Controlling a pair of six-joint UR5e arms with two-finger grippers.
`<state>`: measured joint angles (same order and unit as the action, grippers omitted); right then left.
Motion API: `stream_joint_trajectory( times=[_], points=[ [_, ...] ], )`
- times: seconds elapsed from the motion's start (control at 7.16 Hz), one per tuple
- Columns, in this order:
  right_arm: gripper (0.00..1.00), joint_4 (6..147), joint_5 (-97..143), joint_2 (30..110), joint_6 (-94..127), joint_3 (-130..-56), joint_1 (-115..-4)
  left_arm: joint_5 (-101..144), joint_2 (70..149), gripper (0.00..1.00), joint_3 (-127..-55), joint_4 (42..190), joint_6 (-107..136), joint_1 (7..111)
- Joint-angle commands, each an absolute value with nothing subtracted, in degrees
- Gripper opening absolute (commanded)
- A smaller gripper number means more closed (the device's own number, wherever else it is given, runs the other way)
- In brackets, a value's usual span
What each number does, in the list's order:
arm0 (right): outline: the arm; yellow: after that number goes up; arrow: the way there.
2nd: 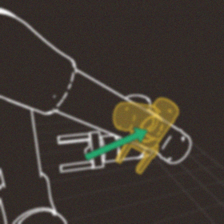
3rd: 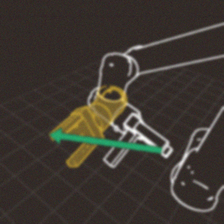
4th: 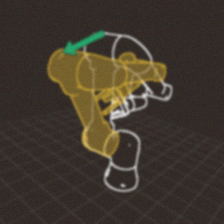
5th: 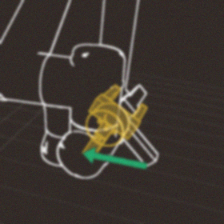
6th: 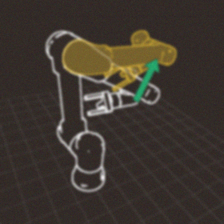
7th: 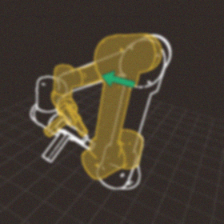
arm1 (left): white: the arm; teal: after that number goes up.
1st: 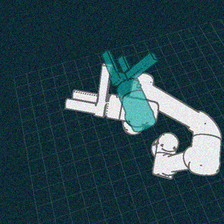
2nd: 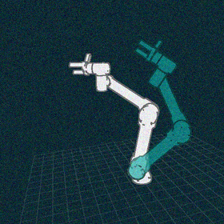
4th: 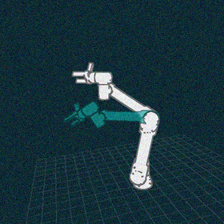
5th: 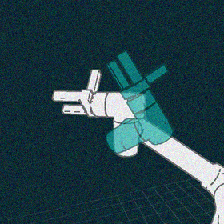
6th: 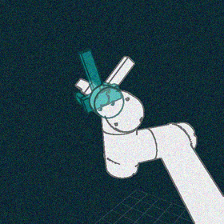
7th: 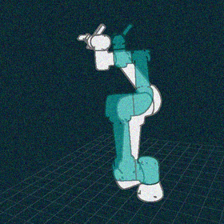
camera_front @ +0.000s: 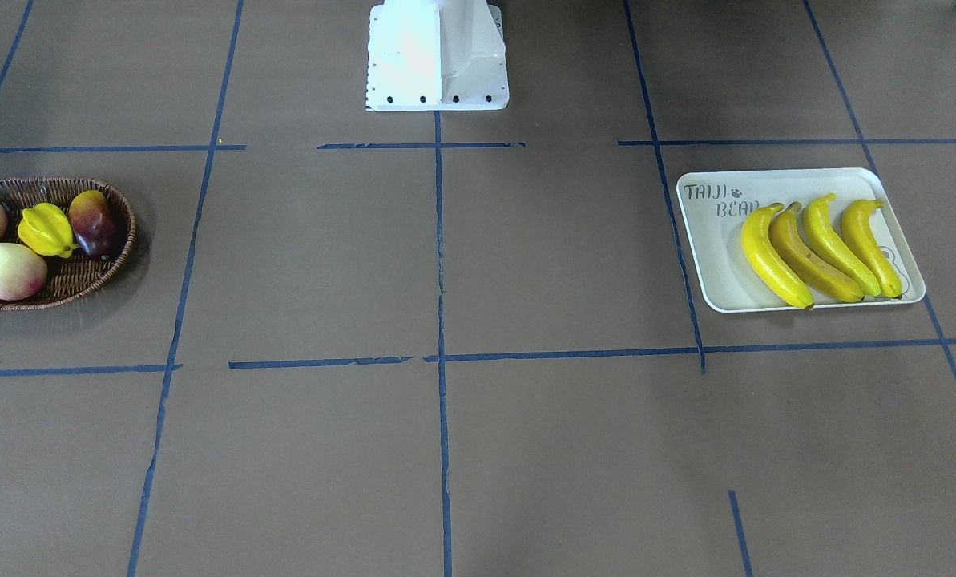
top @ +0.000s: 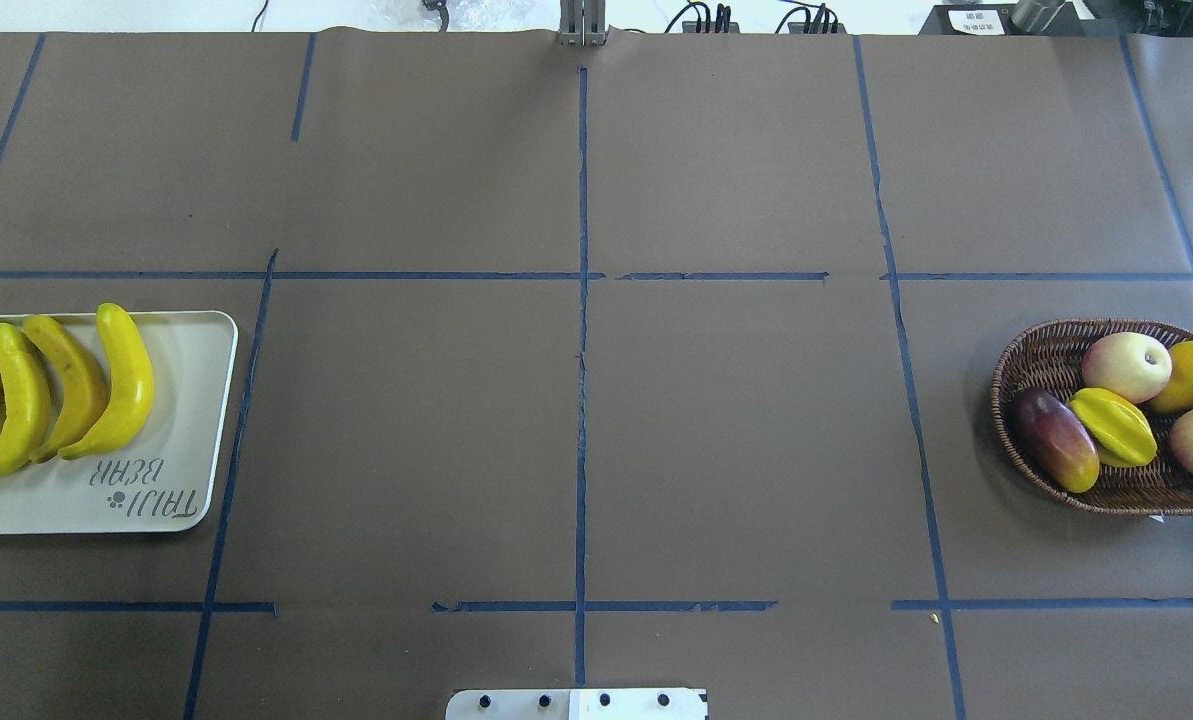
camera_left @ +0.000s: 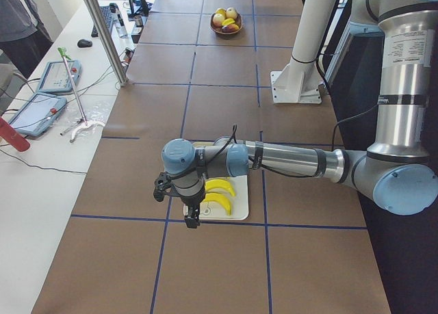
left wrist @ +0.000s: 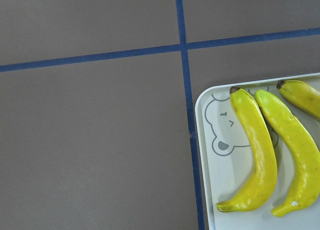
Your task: Transfer all bananas from basket to plate
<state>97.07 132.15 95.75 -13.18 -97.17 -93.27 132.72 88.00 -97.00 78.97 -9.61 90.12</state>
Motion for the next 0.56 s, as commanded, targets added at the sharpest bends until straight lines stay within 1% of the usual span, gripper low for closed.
stream_joint_trajectory(
  times=[0.0, 0.42],
  points=[
    [1.00, 97.0, 132.2, 95.8, -13.1, -97.2, -93.3, 132.7, 87.5, 1.00, -97.0, 79.9, -9.1, 90.2],
    [1.00, 97.0, 132.2, 96.0, -13.2, -97.3, -93.3, 132.7, 88.1, 1.00, -97.4, 80.0, -9.1, 89.9]
  ],
)
